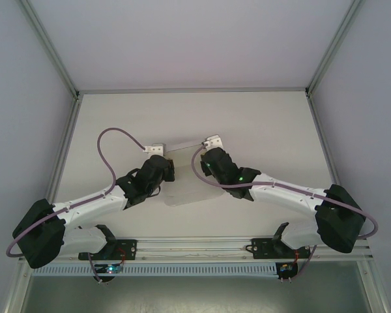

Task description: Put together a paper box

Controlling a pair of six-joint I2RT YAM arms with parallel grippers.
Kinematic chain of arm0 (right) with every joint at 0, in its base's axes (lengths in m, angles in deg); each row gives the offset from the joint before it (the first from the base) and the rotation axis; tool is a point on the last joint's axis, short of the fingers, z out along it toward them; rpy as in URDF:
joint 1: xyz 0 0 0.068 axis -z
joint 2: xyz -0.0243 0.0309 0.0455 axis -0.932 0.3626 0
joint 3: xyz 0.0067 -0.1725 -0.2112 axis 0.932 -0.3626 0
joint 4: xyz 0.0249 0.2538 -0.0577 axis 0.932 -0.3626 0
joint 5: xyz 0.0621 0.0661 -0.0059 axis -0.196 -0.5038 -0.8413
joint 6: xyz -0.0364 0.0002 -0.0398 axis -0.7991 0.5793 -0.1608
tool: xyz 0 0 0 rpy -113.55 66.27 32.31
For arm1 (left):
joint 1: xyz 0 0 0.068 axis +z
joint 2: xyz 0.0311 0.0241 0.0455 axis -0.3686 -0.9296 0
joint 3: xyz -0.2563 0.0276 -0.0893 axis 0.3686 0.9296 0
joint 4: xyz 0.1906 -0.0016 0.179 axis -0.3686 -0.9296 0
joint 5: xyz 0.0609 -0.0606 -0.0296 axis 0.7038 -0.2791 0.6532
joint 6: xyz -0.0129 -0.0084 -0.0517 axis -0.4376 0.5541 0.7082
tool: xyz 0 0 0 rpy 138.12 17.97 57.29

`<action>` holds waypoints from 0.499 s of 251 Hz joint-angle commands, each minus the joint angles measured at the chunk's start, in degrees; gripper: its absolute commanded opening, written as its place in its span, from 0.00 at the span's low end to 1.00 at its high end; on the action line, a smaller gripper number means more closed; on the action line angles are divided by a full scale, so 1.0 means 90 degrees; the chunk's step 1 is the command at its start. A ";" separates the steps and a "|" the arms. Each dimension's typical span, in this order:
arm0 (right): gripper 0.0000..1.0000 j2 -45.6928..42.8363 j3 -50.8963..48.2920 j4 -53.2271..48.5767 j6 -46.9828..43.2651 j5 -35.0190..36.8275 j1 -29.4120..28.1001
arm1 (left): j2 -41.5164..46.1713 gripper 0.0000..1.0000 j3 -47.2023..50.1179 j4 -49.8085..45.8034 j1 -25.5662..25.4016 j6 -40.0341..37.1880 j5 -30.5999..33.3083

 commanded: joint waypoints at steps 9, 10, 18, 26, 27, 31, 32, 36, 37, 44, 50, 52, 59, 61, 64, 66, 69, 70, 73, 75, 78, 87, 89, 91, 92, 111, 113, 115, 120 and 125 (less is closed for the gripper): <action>0.19 -0.0009 -0.0080 0.0000 -0.0058 0.0239 0.0340 | 0.0267 0.00 -0.0027 0.0336 -0.0171 -0.0092 -0.0391; 0.18 -0.0004 -0.0082 -0.0004 -0.0061 0.0245 0.0341 | 0.0270 0.00 -0.0026 0.0334 -0.0167 -0.0102 -0.0393; 0.13 -0.0038 -0.0097 0.0017 -0.0082 0.0341 0.0343 | 0.0306 0.00 0.0000 0.0334 -0.0173 -0.0105 -0.0387; 0.07 -0.0057 -0.0113 0.0009 -0.0106 0.0451 0.0348 | 0.0321 0.00 0.0000 0.0292 -0.0168 -0.0087 -0.0312; 0.06 -0.0063 -0.0114 0.0005 -0.0110 0.0464 0.0345 | 0.0321 0.00 -0.0002 0.0283 -0.0171 -0.0090 -0.0294; 0.05 -0.0069 -0.0107 -0.0028 -0.0132 0.0518 0.0345 | 0.0324 0.00 -0.0013 0.0228 -0.0171 -0.0079 -0.0230; 0.04 -0.0069 -0.0100 -0.0043 -0.0132 0.0536 0.0344 | 0.0323 0.00 -0.0019 0.0217 -0.0191 -0.0076 -0.0209; 0.03 -0.0063 -0.0080 -0.0093 -0.0135 0.0636 0.0343 | 0.0315 0.00 -0.0038 0.0144 -0.0176 -0.0064 -0.0114; 0.03 -0.0061 -0.0077 -0.0109 -0.0134 0.0659 0.0343 | 0.0313 0.00 -0.0041 0.0121 -0.0175 -0.0058 -0.0088; 0.02 -0.0029 -0.0012 -0.0279 -0.0090 0.0859 0.0343 | 0.0277 0.00 -0.0093 -0.0039 -0.0181 -0.0012 0.0126; 0.01 0.0011 0.0061 -0.0445 -0.0048 0.1126 0.0345 | 0.0233 0.00 -0.0177 -0.0212 -0.0180 0.0054 0.0337; 0.01 0.0030 0.0084 -0.0532 -0.0040 0.1208 0.0343 | 0.0214 0.00 -0.0177 -0.0267 -0.0189 0.0074 0.0401; 0.00 0.0098 0.0192 -0.0797 0.0013 0.1507 0.0344 | 0.0151 0.00 -0.0240 -0.0455 -0.0187 0.0120 0.0621; 0.00 0.0108 0.0222 -0.0865 0.0046 0.1598 0.0341 | 0.0128 0.00 -0.0264 -0.0519 -0.0184 0.0142 0.0690; 0.00 0.0137 0.0257 -0.0967 0.0103 0.1764 0.0336 | 0.0089 0.00 -0.0302 -0.0616 -0.0185 0.0170 0.0819; 0.00 0.0152 0.0282 -0.1029 0.0134 0.1863 0.0339 | 0.0068 0.00 -0.0316 -0.0691 -0.0186 0.0205 0.0900; 0.00 0.0177 0.0302 -0.1106 0.0195 0.2005 0.0334 | 0.0030 0.00 -0.0359 -0.0814 -0.0187 0.0289 0.1031; 0.00 0.0181 0.0304 -0.1129 0.0212 0.2051 0.0333 | 0.0015 0.00 -0.0367 -0.0861 -0.0195 0.0313 0.1085; 0.00 0.0200 0.0328 -0.1213 0.0261 0.2175 0.0342 | -0.0024 0.00 -0.0412 -0.1016 -0.0192 0.0419 0.1243; 0.00 0.0216 0.0341 -0.1269 0.0293 0.2236 0.0350 | -0.0053 0.00 -0.0451 -0.1125 -0.0200 0.0490 0.1350; 0.00 0.0229 0.0364 -0.1346 0.0333 0.2324 0.0361 | -0.0090 0.00 -0.0496 -0.1281 -0.0197 0.0581 0.1484; 0.00 0.0254 0.0409 -0.1536 0.0509 0.2583 0.0409 | -0.0240 0.00 -0.0633 -0.1727 -0.0201 0.0794 0.1872; 0.00 0.0254 0.0420 -0.1565 0.0550 0.2639 0.0418 | -0.0268 0.00 -0.0662 -0.1833 -0.0202 0.0859 0.1967; 0.00 0.0254 0.0423 -0.1601 0.0585 0.2689 0.0427 | -0.0299 0.00 -0.0699 -0.1942 -0.0197 0.0922 0.2063; 0.00 0.0254 0.0428 -0.1620 0.0597 0.2711 0.0434 | -0.0316 0.00 -0.0713 -0.2001 -0.0195 0.0957 0.2109; 0.00 0.0225 0.0463 -0.1926 0.0836 0.3007 0.0598 | -0.0610 0.00 -0.0967 -0.2932 -0.0189 0.1499 0.2847; 0.00 0.0220 0.0470 -0.1962 0.0861 0.3072 0.0604 | -0.0646 0.00 -0.0995 -0.3044 -0.0192 0.1578 0.2926; 0.00 0.0216 0.0472 -0.1989 0.0888 0.3144 0.0613 | -0.0679 0.00 -0.1026 -0.3163 -0.0188 0.1661 0.3009; 0.00 0.0218 0.0507 -0.2096 0.0924 0.3348 0.0630 | -0.0759 0.00 -0.1100 -0.3464 -0.0183 0.1856 0.3197; 0.00 0.0212 0.0530 -0.2242 0.0994 0.3565 0.0644 | -0.0836 0.00 -0.1175 -0.3743 -0.0174 0.2013 0.3323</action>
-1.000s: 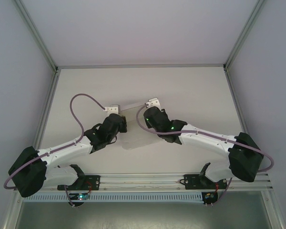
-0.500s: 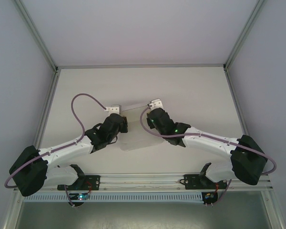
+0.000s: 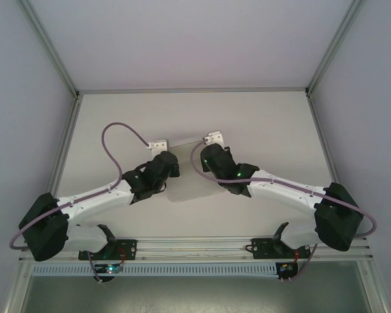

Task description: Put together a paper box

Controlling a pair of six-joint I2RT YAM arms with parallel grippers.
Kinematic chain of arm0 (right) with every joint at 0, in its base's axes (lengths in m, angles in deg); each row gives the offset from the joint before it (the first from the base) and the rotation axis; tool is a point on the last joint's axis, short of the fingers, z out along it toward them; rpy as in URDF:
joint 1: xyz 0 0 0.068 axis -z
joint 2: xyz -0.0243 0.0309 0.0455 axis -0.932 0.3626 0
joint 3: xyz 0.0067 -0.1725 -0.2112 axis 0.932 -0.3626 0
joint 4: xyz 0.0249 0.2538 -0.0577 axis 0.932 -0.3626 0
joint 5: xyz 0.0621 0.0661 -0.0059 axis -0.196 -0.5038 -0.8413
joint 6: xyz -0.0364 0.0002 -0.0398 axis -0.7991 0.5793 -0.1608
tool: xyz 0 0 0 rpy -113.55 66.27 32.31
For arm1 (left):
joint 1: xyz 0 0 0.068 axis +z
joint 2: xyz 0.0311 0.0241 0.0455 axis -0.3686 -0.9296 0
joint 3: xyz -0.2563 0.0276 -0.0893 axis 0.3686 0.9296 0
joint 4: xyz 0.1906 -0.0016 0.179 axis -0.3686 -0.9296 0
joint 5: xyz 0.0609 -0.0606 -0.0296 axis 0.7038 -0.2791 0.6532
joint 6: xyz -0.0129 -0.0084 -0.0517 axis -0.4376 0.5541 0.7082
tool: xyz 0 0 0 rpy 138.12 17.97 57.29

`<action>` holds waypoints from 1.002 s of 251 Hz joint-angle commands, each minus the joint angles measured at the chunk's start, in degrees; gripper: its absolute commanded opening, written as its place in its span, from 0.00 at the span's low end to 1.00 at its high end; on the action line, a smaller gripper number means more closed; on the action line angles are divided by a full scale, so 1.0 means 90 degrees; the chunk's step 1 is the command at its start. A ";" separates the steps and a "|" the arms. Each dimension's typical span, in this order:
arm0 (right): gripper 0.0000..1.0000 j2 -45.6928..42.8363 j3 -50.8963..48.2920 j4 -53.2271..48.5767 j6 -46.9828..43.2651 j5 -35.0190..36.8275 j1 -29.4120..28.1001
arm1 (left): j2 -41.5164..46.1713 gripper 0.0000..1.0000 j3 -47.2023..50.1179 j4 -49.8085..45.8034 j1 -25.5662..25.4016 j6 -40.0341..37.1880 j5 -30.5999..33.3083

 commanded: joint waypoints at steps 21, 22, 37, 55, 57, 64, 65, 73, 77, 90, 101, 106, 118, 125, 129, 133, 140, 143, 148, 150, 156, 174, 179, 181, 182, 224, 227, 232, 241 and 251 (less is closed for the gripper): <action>0.00 0.0034 0.0133 -0.2163 0.0896 0.3392 0.0800 | -0.0530 0.00 -0.0443 -0.3628 0.0172 0.1831 0.2700; 0.00 0.0029 0.0137 -0.2179 0.0904 0.3397 0.0816 | -0.0538 0.00 -0.0450 -0.3653 0.0172 0.1851 0.2708; 0.00 -0.0075 0.0073 -0.2278 0.0958 0.3413 0.1006 | -0.0622 0.00 -0.0495 -0.3915 0.0199 0.2002 0.2784; 0.00 -0.0232 -0.0054 -0.2280 0.0942 0.3583 0.1141 | -0.0671 0.00 -0.0477 -0.4199 0.0233 0.2156 0.2927; 0.00 -0.0246 -0.0054 -0.2282 0.0934 0.3606 0.1155 | -0.0679 0.00 -0.0479 -0.4268 0.0238 0.2210 0.2969; 0.00 -0.0286 -0.0069 -0.2355 0.0940 0.3654 0.1189 | -0.0718 0.00 -0.0485 -0.4484 0.0274 0.2332 0.3043; 0.00 -0.0288 -0.0072 -0.2367 0.0941 0.3679 0.1196 | -0.0724 0.00 -0.0486 -0.4511 0.0286 0.2350 0.3051; 0.00 -0.0326 -0.0070 -0.2451 0.0961 0.3805 0.1223 | -0.0781 0.00 -0.0539 -0.4829 0.0337 0.2545 0.3118; 0.00 -0.0345 -0.0072 -0.2480 0.0961 0.3852 0.1249 | -0.0810 0.00 -0.0578 -0.4987 0.0348 0.2672 0.3163; 0.00 -0.0389 -0.0055 -0.2598 0.0966 0.3971 0.1294 | -0.0926 0.00 -0.0680 -0.5346 0.0350 0.2829 0.3327; 0.00 -0.0421 -0.0047 -0.2658 0.0959 0.4058 0.1327 | -0.1049 0.00 -0.0784 -0.5637 0.0350 0.2992 0.3450; 0.00 -0.0426 -0.0043 -0.2662 0.0952 0.4058 0.1344 | -0.1104 0.00 -0.0823 -0.5705 0.0358 0.3021 0.3490; 0.00 -0.0454 -0.0035 -0.2668 0.0939 0.4047 0.1368 | -0.1216 0.00 -0.0909 -0.5788 0.0368 0.3035 0.3488; 0.00 -0.0465 -0.0039 -0.2654 0.0917 0.4056 0.1382 | -0.1238 0.00 -0.0930 -0.5772 0.0367 0.2986 0.3479; 0.00 -0.0474 -0.0051 -0.2641 0.0915 0.4065 0.1386 | -0.1247 0.00 -0.0935 -0.5756 0.0368 0.2961 0.3485; 0.00 -0.0476 -0.0056 -0.2636 0.0913 0.4077 0.1389 | -0.1248 0.00 -0.0930 -0.5734 0.0367 0.2932 0.3496; 0.00 -0.0484 -0.0074 -0.2620 0.0912 0.4077 0.1405 | -0.1244 0.00 -0.0936 -0.5707 0.0372 0.2882 0.3502; 0.00 -0.0489 -0.0088 -0.2608 0.0907 0.4058 0.1416 | -0.1234 0.00 -0.0935 -0.5688 0.0363 0.2865 0.3505; 0.00 -0.0502 -0.0112 -0.2548 0.0866 0.3996 0.1426 | -0.1221 0.00 -0.0943 -0.5652 0.0368 0.2817 0.3495; 0.00 -0.0508 -0.0125 -0.2520 0.0847 0.3963 0.1434 | -0.1208 0.00 -0.0945 -0.5627 0.0372 0.2785 0.3492; 0.00 -0.0530 -0.0159 -0.2392 0.0754 0.3854 0.1447 | -0.1170 0.00 -0.0947 -0.5531 0.0359 0.2665 0.3447; 0.01 -0.0622 -0.0361 -0.1634 0.0138 0.3251 0.1377 | -0.0952 0.00 -0.0848 -0.4741 0.0329 0.1846 0.3165; 0.01 -0.0656 -0.0456 -0.1281 -0.0132 0.2949 0.1348 | -0.0862 0.00 -0.0781 -0.4455 0.0320 0.1645 0.3047; 0.01 -0.0667 -0.0502 -0.1138 -0.0235 0.2808 0.1334 | -0.0827 0.00 -0.0758 -0.4322 0.0319 0.1555 0.2994; 0.01 -0.0678 -0.0527 -0.1061 -0.0282 0.2734 0.1327 | -0.0808 0.00 -0.0739 -0.4250 0.0319 0.1507 0.2963; 0.07 -0.0936 -0.1601 0.1761 -0.0832 -0.1361 0.1160 | 0.0090 0.00 0.0204 -0.1038 0.0261 -0.0261 0.0859; 0.09 -0.0934 -0.1663 0.1924 -0.0803 -0.1518 0.1146 | 0.0141 0.00 0.0235 -0.0923 0.0251 -0.0290 0.0737; 0.10 -0.0943 -0.1757 0.2173 -0.0759 -0.1718 0.1113 | 0.0225 0.00 0.0285 -0.0730 0.0225 -0.0354 0.0580; 0.14 -0.0951 -0.1877 0.2513 -0.0704 -0.1902 0.1036 | 0.0348 0.00 0.0373 -0.0386 0.0179 -0.0547 0.0356; 0.21 -0.0979 -0.1923 0.2703 -0.0704 -0.1930 0.0911 | 0.0447 0.00 0.0412 -0.0174 0.0148 -0.0664 0.0258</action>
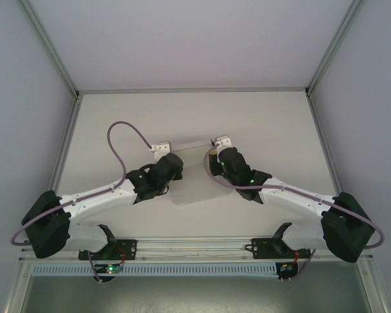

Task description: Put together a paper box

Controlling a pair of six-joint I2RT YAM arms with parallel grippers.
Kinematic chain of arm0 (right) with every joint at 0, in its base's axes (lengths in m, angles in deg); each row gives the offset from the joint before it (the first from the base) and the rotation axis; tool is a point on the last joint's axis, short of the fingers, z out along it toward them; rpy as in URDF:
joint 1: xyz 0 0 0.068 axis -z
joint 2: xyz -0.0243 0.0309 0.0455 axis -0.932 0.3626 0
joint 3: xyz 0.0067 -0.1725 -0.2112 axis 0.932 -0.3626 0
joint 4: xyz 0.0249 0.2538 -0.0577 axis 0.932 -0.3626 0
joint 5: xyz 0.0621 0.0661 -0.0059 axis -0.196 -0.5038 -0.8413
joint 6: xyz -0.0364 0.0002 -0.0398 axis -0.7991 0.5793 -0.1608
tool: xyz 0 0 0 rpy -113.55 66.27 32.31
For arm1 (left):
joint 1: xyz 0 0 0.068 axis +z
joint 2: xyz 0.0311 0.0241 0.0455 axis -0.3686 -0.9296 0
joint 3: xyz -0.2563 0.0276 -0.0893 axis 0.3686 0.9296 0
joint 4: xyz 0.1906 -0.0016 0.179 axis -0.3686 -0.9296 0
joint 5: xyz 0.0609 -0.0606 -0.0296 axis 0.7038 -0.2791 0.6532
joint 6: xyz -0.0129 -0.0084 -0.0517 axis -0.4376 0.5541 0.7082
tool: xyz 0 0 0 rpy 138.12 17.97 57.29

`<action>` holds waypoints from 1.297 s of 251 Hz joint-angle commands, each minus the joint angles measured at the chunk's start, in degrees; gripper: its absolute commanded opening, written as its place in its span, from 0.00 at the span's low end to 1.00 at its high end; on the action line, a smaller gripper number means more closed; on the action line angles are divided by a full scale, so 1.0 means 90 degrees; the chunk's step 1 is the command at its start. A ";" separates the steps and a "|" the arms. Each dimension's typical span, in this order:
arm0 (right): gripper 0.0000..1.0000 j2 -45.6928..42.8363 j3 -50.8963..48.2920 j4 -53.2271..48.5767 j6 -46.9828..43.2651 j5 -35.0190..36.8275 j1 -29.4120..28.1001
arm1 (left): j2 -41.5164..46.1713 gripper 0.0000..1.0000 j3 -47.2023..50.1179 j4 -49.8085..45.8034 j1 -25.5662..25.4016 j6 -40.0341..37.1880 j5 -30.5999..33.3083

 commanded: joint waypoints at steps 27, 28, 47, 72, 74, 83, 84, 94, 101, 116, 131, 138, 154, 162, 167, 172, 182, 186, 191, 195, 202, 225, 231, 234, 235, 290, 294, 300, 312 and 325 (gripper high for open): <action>0.39 -0.0393 -0.0463 0.1263 -0.0330 -0.0055 -0.0142 | 0.0495 0.00 0.0279 0.0073 0.0357 -0.0927 0.0380; 0.40 -0.0403 -0.0462 0.1260 -0.0341 -0.0056 -0.0156 | 0.0491 0.00 0.0276 0.0071 0.0359 -0.0928 0.0382; 0.59 -0.0644 -0.0472 0.1230 -0.0482 -0.0164 -0.0424 | 0.0476 0.00 0.0291 0.0063 0.0358 -0.0877 0.0414; 0.98 -0.1123 -0.0635 0.1221 -0.0401 -0.0872 -0.0503 | 0.0471 0.00 0.0339 0.0137 0.0353 -0.0884 0.0332; 0.98 -0.1167 -0.0648 0.1221 -0.0380 -0.0913 -0.0505 | 0.0491 0.00 0.0346 0.0147 0.0354 -0.0894 0.0340; 0.98 -0.1403 -0.0755 0.1241 -0.0319 -0.1140 -0.0474 | 0.0478 0.00 0.0346 0.0163 0.0358 -0.0943 0.0324; 0.98 -0.1430 -0.0764 0.1249 -0.0315 -0.1160 -0.0488 | 0.0473 0.00 0.0344 0.0160 0.0360 -0.0946 0.0330; 0.98 -0.1712 -0.0897 0.1275 -0.0233 -0.1314 -0.0498 | 0.0468 0.00 0.0332 0.0142 0.0353 -0.0993 0.0317; 0.98 -0.1917 -0.0993 0.1271 -0.0177 -0.1338 -0.0497 | 0.0468 0.00 0.0306 0.0121 0.0357 -0.1052 0.0278; 0.98 -0.2375 -0.1239 0.1260 0.0001 -0.1183 -0.0501 | 0.0473 0.00 0.0250 0.0026 0.0353 -0.1103 0.0238; 0.98 -0.2835 -0.1398 0.0963 0.0180 -0.0871 -0.0467 | 0.0478 0.00 0.0198 -0.0075 0.0351 -0.1219 0.0146; 0.98 -0.3047 -0.1439 0.0747 0.0243 -0.0718 -0.0466 | 0.0480 0.00 0.0156 -0.0150 0.0353 -0.1288 0.0079; 0.98 -0.3463 -0.1443 0.0033 0.0418 -0.0281 -0.0419 | 0.0455 0.00 -0.0005 -0.0432 0.0366 -0.1542 -0.0207; 0.98 -0.3656 -0.1463 -0.0298 0.0499 -0.0052 -0.0398 | 0.0426 0.00 -0.0121 -0.0631 0.0383 -0.1652 -0.0365; 0.98 -0.3763 -0.1469 -0.0514 0.0574 0.0107 -0.0377 | 0.0397 0.00 -0.0199 -0.0763 0.0386 -0.1732 -0.0493; 0.98 -0.3869 -0.1488 -0.0717 0.0658 0.0259 -0.0337 | 0.0359 0.00 -0.0296 -0.0920 0.0406 -0.1819 -0.0661; 0.98 -0.4063 -0.1514 -0.1109 0.0847 0.0548 -0.0246 | 0.0289 0.00 -0.0491 -0.1273 0.0433 -0.1836 -0.1008; 0.98 -0.4126 -0.1523 -0.1256 0.0942 0.0661 -0.0204 | 0.0265 0.00 -0.0553 -0.1404 0.0438 -0.1817 -0.1097; 0.98 -0.4216 -0.1526 -0.1455 0.1084 0.0802 -0.0148 | 0.0247 0.00 -0.0626 -0.1552 0.0446 -0.1803 -0.1205; 0.98 -0.4278 -0.1534 -0.1597 0.1182 0.0890 -0.0099 | 0.0228 0.00 -0.0673 -0.1663 0.0445 -0.1837 -0.1293; 0.98 -0.4384 -0.1526 -0.1825 0.1316 0.0992 0.0009 | 0.0188 0.00 -0.0757 -0.1846 0.0442 -0.1959 -0.1569; 0.98 -0.4609 -0.1521 -0.2340 0.1386 0.0596 0.0415 | -0.0029 0.00 -0.1058 -0.2561 0.0451 -0.2651 -0.2265; 0.98 -0.4624 -0.1533 -0.2416 0.1368 0.0426 0.0509 | -0.0122 0.00 -0.1172 -0.2797 0.0454 -0.2861 -0.2403; 0.98 -0.4627 -0.1533 -0.2439 0.1360 0.0361 0.0565 | -0.0178 0.00 -0.1239 -0.2933 0.0453 -0.2964 -0.2457; 0.98 -0.4625 -0.1534 -0.2442 0.1354 0.0342 0.0578 | -0.0197 0.00 -0.1264 -0.2980 0.0451 -0.3002 -0.2472; 0.98 -0.4549 -0.1762 -0.2486 0.1340 0.0233 0.1007 | -0.1759 0.00 -0.2931 -0.5098 0.0449 -0.4600 -0.2268; 0.98 -0.4536 -0.1752 -0.2506 0.1337 0.0227 0.1033 | -0.1893 0.00 -0.3080 -0.5200 0.0452 -0.4701 -0.2331; 0.98 -0.4527 -0.1733 -0.2542 0.1329 0.0220 0.1066 | -0.2075 0.00 -0.3270 -0.5305 0.0450 -0.4884 -0.2451; 0.98 -0.4515 -0.1718 -0.2580 0.1318 0.0195 0.1104 | -0.2404 0.00 -0.3560 -0.5394 0.0439 -0.5240 -0.2594; 0.98 -0.4533 -0.1720 -0.2576 0.1281 0.0160 0.1137 | -0.2778 0.00 -0.3878 -0.5472 0.0423 -0.5542 -0.2331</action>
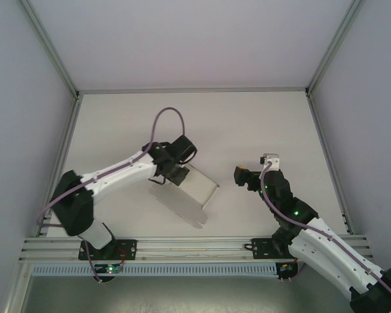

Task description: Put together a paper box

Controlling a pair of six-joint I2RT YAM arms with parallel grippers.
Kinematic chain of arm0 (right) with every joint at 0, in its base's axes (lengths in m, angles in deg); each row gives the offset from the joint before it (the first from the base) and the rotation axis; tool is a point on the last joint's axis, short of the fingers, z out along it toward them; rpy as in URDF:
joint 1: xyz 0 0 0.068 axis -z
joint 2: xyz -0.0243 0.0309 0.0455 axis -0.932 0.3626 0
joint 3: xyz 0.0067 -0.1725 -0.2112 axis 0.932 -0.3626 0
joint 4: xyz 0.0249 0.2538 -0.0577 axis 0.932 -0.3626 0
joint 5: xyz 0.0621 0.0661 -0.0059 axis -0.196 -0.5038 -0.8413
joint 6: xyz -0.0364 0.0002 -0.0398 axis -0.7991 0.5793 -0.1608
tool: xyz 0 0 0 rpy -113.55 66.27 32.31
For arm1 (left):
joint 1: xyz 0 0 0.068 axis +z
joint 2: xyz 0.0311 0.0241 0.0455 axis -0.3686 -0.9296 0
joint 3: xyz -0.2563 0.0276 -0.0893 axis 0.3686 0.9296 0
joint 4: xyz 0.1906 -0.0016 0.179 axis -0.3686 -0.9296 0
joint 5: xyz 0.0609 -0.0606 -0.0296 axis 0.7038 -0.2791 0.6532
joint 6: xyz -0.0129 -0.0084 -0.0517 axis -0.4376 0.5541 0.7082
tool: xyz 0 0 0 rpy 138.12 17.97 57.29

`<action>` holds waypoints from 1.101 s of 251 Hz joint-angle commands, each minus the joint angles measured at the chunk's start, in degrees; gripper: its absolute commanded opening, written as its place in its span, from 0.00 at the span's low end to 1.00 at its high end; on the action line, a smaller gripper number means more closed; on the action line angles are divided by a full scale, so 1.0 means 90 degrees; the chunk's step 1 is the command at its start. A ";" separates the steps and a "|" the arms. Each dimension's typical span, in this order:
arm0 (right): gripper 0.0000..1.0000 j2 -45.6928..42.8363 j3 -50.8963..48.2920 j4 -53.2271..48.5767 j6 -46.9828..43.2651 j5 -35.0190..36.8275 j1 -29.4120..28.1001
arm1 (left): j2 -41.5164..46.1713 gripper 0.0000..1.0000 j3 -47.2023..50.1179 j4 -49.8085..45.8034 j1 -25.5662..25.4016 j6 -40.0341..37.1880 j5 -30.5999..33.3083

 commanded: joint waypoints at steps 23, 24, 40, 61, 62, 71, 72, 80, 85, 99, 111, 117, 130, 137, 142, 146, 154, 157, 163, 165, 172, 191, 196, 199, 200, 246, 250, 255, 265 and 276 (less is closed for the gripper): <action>0.98 -0.0092 -0.0054 -0.0171 0.0020 -0.0112 0.0126 | -0.1316 0.00 -0.1186 -0.1148 0.0031 -0.1757 0.0718; 0.98 -0.0095 -0.0059 -0.0166 0.0020 -0.0118 0.0127 | -0.1344 0.00 -0.1195 -0.1141 0.0029 -0.1780 0.0771; 0.98 -0.0136 -0.0093 -0.0194 0.0002 -0.0135 0.0143 | -0.1783 0.00 -0.1480 -0.1025 0.0026 -0.1833 0.1516; 0.98 -0.0185 -0.0119 -0.0233 0.0021 -0.0051 0.0176 | -0.2199 0.00 -0.1806 -0.0941 0.0021 -0.2019 0.1819; 0.98 -0.0185 -0.0116 -0.0231 0.0015 -0.0049 0.0176 | -0.2215 0.00 -0.1813 -0.0925 0.0014 -0.2033 0.1834; 0.98 -0.0185 -0.0104 -0.0255 0.0012 -0.0066 0.0202 | -0.2319 0.00 -0.1843 -0.0743 -0.0003 -0.2142 0.1983; 0.98 -0.0185 -0.0104 -0.0257 0.0011 -0.0071 0.0199 | -0.2324 0.00 -0.1841 -0.0723 -0.0003 -0.2162 0.1994; 0.98 -0.0188 -0.0094 -0.0268 0.0017 -0.0073 0.0208 | -0.2376 0.00 -0.1830 -0.0531 -0.0020 -0.2263 0.2085; 0.98 -0.0186 -0.0094 -0.0269 0.0019 -0.0085 0.0222 | -0.2397 0.00 -0.1812 -0.0395 -0.0022 -0.2310 0.2126; 0.98 -0.0200 -0.0094 -0.0269 0.0019 -0.0095 0.0225 | -0.2469 0.00 -0.1741 -0.0078 -0.0037 -0.2525 0.2192; 0.98 -0.0188 -0.0103 -0.0266 0.0029 -0.0082 0.0232 | -0.2505 0.00 -0.1597 0.0317 -0.0052 -0.2677 0.2317; 0.98 -0.0177 -0.0104 -0.0269 0.0035 -0.0079 0.0242 | -0.2542 0.00 -0.1545 0.0470 -0.0046 -0.2758 0.2313; 0.98 -0.0170 -0.0094 -0.0286 0.0045 -0.0076 0.0253 | -0.2595 0.00 -0.1381 0.0882 -0.0041 -0.2978 0.2305; 0.98 -0.0169 -0.0094 -0.0289 0.0046 -0.0082 0.0248 | -0.2628 0.00 -0.1316 0.1092 -0.0042 -0.3059 0.2289; 0.98 -0.0172 -0.0101 -0.0289 0.0049 -0.0082 0.0259 | -0.2653 0.00 -0.1303 0.1169 -0.0035 -0.3117 0.2214; 0.98 -0.0167 -0.0103 -0.0286 0.0049 -0.0081 0.0263 | -0.2669 0.00 -0.1297 0.1201 -0.0031 -0.3167 0.2128; 0.98 -0.0166 -0.0103 -0.0292 0.0044 -0.0101 0.0263 | -0.2731 0.00 -0.1293 0.1310 -0.0030 -0.3249 0.2089; 0.98 -0.0168 -0.0103 -0.0295 0.0048 -0.0100 0.0270 | -0.2753 0.00 -0.1292 0.1355 -0.0032 -0.3274 0.2095; 0.98 -0.0166 -0.0103 -0.0306 0.0043 -0.0113 0.0274 | -0.2813 0.00 -0.1337 0.1357 -0.0021 -0.3325 0.2076; 0.98 -0.0168 -0.0103 -0.0308 0.0042 -0.0114 0.0274 | -0.2831 0.00 -0.1352 0.1345 -0.0020 -0.3345 0.2062; 0.98 -0.0169 -0.0102 -0.0316 0.0048 -0.0120 0.0274 | -0.2895 0.03 -0.1423 0.1318 -0.0017 -0.3408 0.2058; 0.98 -0.0172 -0.0106 -0.0327 0.0044 -0.0142 0.0284 | -0.3059 0.16 -0.1638 0.1152 -0.0021 -0.3452 0.2026; 0.98 -0.0176 -0.0104 -0.0328 0.0040 -0.0160 0.0284 | -0.3077 0.22 -0.1673 0.1119 -0.0020 -0.3450 0.1982; 0.98 -0.0181 -0.0103 -0.0328 0.0048 -0.0166 0.0284 | -0.3083 0.24 -0.1696 0.1105 -0.0022 -0.3452 0.1949; 0.98 -0.0178 -0.0103 -0.0328 0.0048 -0.0169 0.0289 | -0.3082 0.25 -0.1699 0.1104 -0.0013 -0.3452 0.1943; 0.98 -0.0077 -0.0103 -0.0226 -0.0025 -0.0185 0.0327 | -0.2830 0.53 -0.1843 0.1137 -0.0018 -0.3414 0.1670; 0.98 -0.0049 -0.0099 -0.0221 -0.0058 -0.0203 0.0322 | -0.2797 0.54 -0.1865 0.1119 -0.0022 -0.3434 0.1643; 0.98 -0.0009 -0.0082 -0.0214 -0.0091 -0.0224 0.0329 | -0.2757 0.55 -0.1899 0.1087 -0.0021 -0.3433 0.1610; 0.98 0.0078 -0.0014 -0.0232 -0.0168 -0.0270 0.0332 | -0.2664 0.58 -0.1976 0.1023 -0.0021 -0.3423 0.1528; 0.98 0.0186 0.0068 -0.0257 -0.0228 -0.0318 0.0327 | -0.2517 0.60 -0.2022 0.0958 -0.0019 -0.3397 0.1351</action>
